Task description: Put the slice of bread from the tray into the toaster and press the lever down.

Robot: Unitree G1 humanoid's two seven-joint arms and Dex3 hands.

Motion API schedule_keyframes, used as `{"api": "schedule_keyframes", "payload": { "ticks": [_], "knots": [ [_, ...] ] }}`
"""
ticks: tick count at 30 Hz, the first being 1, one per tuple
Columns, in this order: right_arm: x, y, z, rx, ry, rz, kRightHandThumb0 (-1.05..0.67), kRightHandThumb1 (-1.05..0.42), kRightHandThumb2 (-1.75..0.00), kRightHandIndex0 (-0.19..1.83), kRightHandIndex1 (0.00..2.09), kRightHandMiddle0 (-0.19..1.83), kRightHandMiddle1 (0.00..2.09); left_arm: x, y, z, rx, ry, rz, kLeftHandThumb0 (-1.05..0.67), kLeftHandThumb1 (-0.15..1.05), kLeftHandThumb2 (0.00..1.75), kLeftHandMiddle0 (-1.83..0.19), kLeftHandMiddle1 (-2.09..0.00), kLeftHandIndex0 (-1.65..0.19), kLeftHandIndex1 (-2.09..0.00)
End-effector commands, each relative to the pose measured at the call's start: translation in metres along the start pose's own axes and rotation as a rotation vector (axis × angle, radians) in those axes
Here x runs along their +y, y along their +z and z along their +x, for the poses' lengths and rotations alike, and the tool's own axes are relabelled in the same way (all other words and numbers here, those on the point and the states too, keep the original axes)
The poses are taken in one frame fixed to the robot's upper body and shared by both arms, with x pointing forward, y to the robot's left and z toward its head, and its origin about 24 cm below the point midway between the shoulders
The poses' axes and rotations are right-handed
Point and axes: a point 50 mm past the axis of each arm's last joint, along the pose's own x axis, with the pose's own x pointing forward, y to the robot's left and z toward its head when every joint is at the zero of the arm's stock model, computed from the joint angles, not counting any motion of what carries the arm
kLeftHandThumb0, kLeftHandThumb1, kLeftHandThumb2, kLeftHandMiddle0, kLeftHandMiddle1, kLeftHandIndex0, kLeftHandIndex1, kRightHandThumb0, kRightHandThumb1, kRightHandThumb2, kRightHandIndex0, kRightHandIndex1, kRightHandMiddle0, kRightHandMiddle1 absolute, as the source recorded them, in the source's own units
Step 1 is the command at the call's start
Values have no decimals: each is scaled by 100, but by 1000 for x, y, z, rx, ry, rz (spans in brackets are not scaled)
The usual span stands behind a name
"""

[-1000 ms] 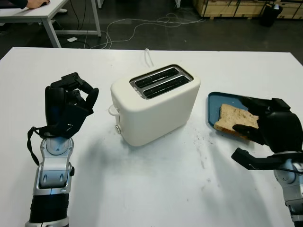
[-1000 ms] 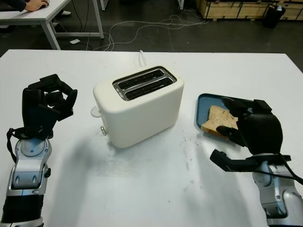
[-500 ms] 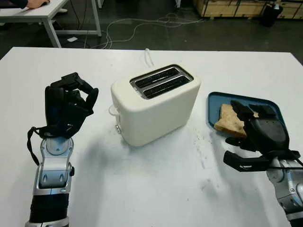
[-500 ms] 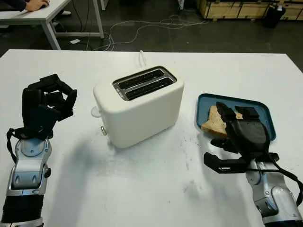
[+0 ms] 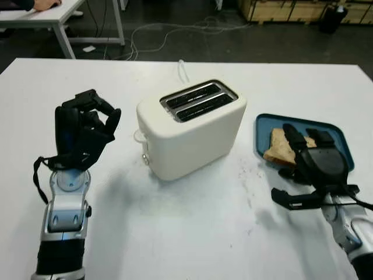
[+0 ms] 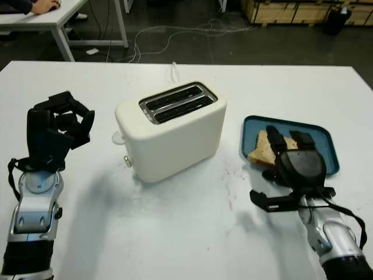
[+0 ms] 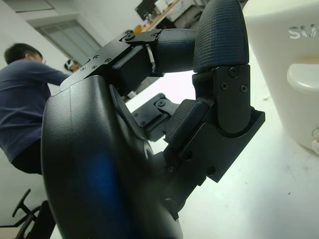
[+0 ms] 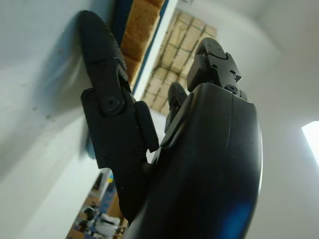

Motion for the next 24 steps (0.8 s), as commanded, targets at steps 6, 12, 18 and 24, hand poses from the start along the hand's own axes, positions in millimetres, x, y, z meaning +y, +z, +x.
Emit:
{"api": "schedule_keyframes", "payload": {
  "ticks": [6, 12, 18, 24],
  "knots": [
    [11, -6, -2, -6, -33, -27, -45, -85, -1, 0, 145, 0, 89, 1, 0, -1, -8, 12, -5, -86, 53, 88, -130, -145, -108, -144],
    [9, -7, -3, -46, -65, -60, -49, -92, -11, 92, 174, 21, 173, 1, 1, -1, -15, 19, -3, -86, 54, 87, -129, -145, -108, -144],
    [9, -8, -4, -94, -68, -121, -52, -92, -34, 156, 175, 116, 175, 1, 1, -2, -16, 33, 6, -88, 56, 87, -130, -146, -108, -145],
    [7, -8, -4, -114, -72, -141, -51, -92, -58, 157, 175, 140, 175, 1, 1, -2, -16, 37, 0, -88, 56, 86, -130, -147, -108, -146]
  ]
}}
